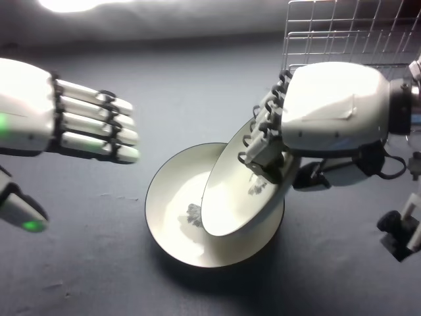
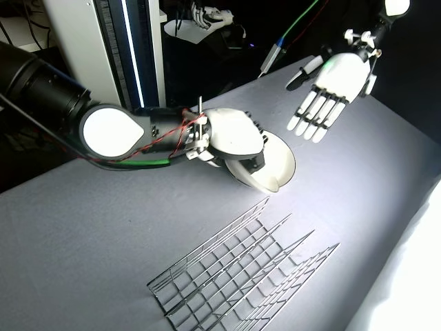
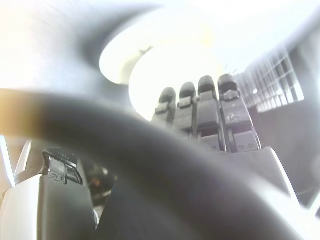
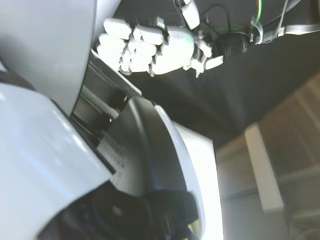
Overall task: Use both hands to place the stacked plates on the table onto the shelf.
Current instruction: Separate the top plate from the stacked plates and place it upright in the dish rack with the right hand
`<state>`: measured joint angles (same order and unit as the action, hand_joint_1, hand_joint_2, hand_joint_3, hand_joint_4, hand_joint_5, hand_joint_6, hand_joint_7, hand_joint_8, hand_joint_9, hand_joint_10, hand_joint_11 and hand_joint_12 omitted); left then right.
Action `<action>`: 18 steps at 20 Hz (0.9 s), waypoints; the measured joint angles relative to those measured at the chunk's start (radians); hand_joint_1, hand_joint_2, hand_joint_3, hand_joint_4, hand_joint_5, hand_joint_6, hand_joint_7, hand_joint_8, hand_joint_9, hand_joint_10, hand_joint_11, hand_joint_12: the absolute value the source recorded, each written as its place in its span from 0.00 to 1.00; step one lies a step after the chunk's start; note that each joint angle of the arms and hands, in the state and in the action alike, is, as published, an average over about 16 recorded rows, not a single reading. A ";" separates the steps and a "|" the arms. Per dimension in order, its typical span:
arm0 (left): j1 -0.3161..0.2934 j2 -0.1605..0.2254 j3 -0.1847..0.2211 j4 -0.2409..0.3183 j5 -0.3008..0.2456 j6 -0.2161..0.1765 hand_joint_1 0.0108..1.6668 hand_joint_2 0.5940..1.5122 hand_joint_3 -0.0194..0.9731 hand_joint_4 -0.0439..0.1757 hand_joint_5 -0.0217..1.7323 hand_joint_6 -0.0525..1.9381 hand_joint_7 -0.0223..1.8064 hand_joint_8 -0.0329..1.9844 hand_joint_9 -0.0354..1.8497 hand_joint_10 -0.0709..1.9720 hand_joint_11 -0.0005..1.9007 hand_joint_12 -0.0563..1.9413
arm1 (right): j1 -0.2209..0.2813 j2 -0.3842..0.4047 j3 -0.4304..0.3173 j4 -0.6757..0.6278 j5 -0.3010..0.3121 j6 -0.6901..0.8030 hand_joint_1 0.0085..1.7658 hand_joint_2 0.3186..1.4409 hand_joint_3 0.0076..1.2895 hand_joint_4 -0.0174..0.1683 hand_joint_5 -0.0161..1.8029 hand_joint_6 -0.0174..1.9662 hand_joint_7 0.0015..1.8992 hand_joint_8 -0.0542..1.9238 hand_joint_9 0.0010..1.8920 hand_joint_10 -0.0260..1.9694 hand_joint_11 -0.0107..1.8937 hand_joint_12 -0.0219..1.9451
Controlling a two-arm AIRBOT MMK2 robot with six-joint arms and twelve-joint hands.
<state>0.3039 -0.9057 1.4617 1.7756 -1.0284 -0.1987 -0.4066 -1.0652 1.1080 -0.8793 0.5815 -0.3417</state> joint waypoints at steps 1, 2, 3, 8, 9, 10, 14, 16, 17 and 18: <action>-0.001 0.015 0.001 0.001 -0.002 -0.001 0.00 0.59 0.04 0.19 0.02 0.03 0.02 0.02 0.03 0.04 0.01 0.02 | 0.012 0.002 -0.005 0.011 -0.006 0.000 0.73 0.59 0.01 0.12 0.46 0.55 0.49 0.45 0.48 0.57 0.45 0.68; -0.001 0.028 0.003 0.003 -0.004 -0.003 0.00 0.59 0.04 0.19 0.02 0.03 0.02 0.02 0.03 0.04 0.01 0.02 | 0.024 0.003 -0.011 0.022 -0.011 0.001 0.74 0.60 0.01 0.11 0.46 0.56 0.50 0.45 0.48 0.57 0.45 0.68; -0.001 0.039 0.006 0.006 -0.006 -0.004 0.00 0.59 0.04 0.19 0.02 0.03 0.02 0.02 0.03 0.04 0.01 0.02 | 0.035 0.004 -0.015 0.034 -0.017 0.001 0.74 0.60 0.01 0.11 0.46 0.56 0.50 0.46 0.49 0.57 0.45 0.68; -0.001 0.075 0.025 0.016 -0.018 -0.011 0.00 0.60 0.04 0.19 0.02 0.03 0.02 0.02 0.03 0.04 0.01 0.02 | 0.085 0.009 -0.037 0.099 -0.035 0.002 0.75 0.60 0.01 0.10 0.47 0.58 0.52 0.49 0.51 0.58 0.46 0.68; -0.001 0.079 0.031 0.017 -0.021 -0.012 0.00 0.60 0.04 0.19 0.02 0.03 0.02 0.02 0.03 0.04 0.01 0.02 | 0.094 0.011 -0.040 0.113 -0.039 0.002 0.75 0.60 0.01 0.10 0.47 0.58 0.52 0.49 0.51 0.58 0.47 0.68; 0.000 0.082 0.037 0.019 -0.024 -0.013 0.00 0.60 0.04 0.19 0.02 0.03 0.02 0.02 0.03 0.04 0.01 0.02 | 0.103 0.011 -0.043 0.129 -0.042 0.002 0.75 0.60 0.01 0.09 0.46 0.58 0.52 0.49 0.51 0.58 0.47 0.68; 0.000 0.089 0.059 0.021 -0.032 -0.016 0.00 0.60 0.04 0.20 0.02 0.03 0.02 0.02 0.03 0.04 0.01 0.02 | 0.140 0.014 -0.052 0.198 -0.057 0.005 0.76 0.60 0.01 0.09 0.47 0.58 0.53 0.49 0.51 0.58 0.47 0.69; 0.001 0.090 0.068 0.023 -0.037 -0.016 0.00 0.60 0.04 0.20 0.02 0.03 0.02 0.02 0.03 0.04 0.01 0.02 | 0.158 0.014 -0.055 0.241 -0.066 0.006 0.76 0.60 0.01 0.08 0.47 0.57 0.53 0.49 0.51 0.58 0.47 0.69; 0.001 0.090 0.072 0.023 -0.039 -0.016 0.00 0.60 0.04 0.20 0.02 0.03 0.02 0.02 0.03 0.04 0.01 0.02 | 0.167 0.013 -0.057 0.264 -0.071 0.007 0.76 0.60 0.01 0.08 0.47 0.57 0.53 0.49 0.51 0.58 0.47 0.69; 0.001 0.090 0.076 0.024 -0.042 -0.016 0.00 0.60 0.04 0.20 0.02 0.03 0.02 0.02 0.03 0.04 0.01 0.02 | 0.177 0.013 -0.059 0.288 -0.077 0.008 0.76 0.60 0.01 0.07 0.47 0.57 0.53 0.49 0.51 0.58 0.47 0.69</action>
<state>0.3052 -0.8160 1.5378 1.7999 -1.0706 -0.2147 -0.2298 -1.0526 1.0494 -0.5917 0.5047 -0.3335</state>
